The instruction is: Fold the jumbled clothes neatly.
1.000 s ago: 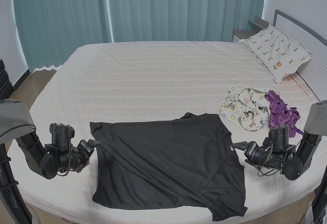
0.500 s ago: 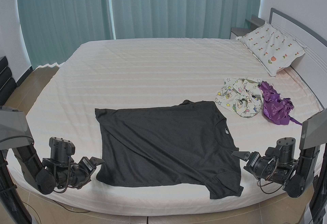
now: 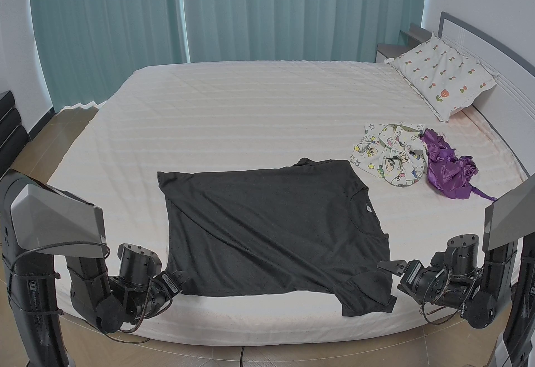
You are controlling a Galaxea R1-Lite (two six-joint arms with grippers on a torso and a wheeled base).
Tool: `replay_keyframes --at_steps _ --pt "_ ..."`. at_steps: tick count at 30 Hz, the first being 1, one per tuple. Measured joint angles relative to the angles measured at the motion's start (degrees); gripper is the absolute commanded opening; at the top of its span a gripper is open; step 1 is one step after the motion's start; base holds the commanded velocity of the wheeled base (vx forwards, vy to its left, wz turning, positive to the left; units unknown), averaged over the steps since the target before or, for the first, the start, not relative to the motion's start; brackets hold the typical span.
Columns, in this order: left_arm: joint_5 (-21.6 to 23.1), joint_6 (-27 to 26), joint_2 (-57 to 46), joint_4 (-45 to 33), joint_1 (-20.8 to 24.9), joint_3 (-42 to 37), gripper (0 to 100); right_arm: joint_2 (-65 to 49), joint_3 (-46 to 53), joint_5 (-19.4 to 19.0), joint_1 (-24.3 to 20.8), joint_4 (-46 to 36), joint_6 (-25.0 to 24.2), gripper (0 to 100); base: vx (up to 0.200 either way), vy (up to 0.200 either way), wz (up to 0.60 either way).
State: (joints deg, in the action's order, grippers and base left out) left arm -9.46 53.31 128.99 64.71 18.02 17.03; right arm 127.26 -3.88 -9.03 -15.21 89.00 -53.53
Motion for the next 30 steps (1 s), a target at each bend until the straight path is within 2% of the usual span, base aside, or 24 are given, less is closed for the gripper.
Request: replay_keyframes --at_steps 3,7,8,16,24,30 --pt "-0.8 0.0 1.4 0.0 0.2 1.2 100 0.1 0.0 0.0 0.0 0.0 0.0 100 0.0 0.0 0.0" --pt "-4.1 -0.2 3.4 0.1 0.4 3.7 100 0.3 -0.1 0.0 -0.1 0.0 0.0 100 0.0 0.0 0.0" --pt "-4.7 -0.4 3.9 0.1 0.4 4.3 0 0.3 -0.1 0.0 -0.1 0.0 0.0 100 0.0 0.0 0.0" --pt "-7.0 -3.9 5.8 -0.2 0.0 3.9 0 0.5 0.0 0.1 0.0 0.0 0.2 100 0.0 0.0 0.0" --pt "-7.7 -11.6 3.2 -0.2 -1.6 -5.1 0 0.5 0.8 0.0 0.1 0.0 0.7 100 0.0 0.0 0.0" --pt "-7.7 -16.2 1.1 -0.5 -3.8 -8.8 0 0.8 2.5 -0.6 0.5 0.0 5.0 100 0.0 0.0 0.0"
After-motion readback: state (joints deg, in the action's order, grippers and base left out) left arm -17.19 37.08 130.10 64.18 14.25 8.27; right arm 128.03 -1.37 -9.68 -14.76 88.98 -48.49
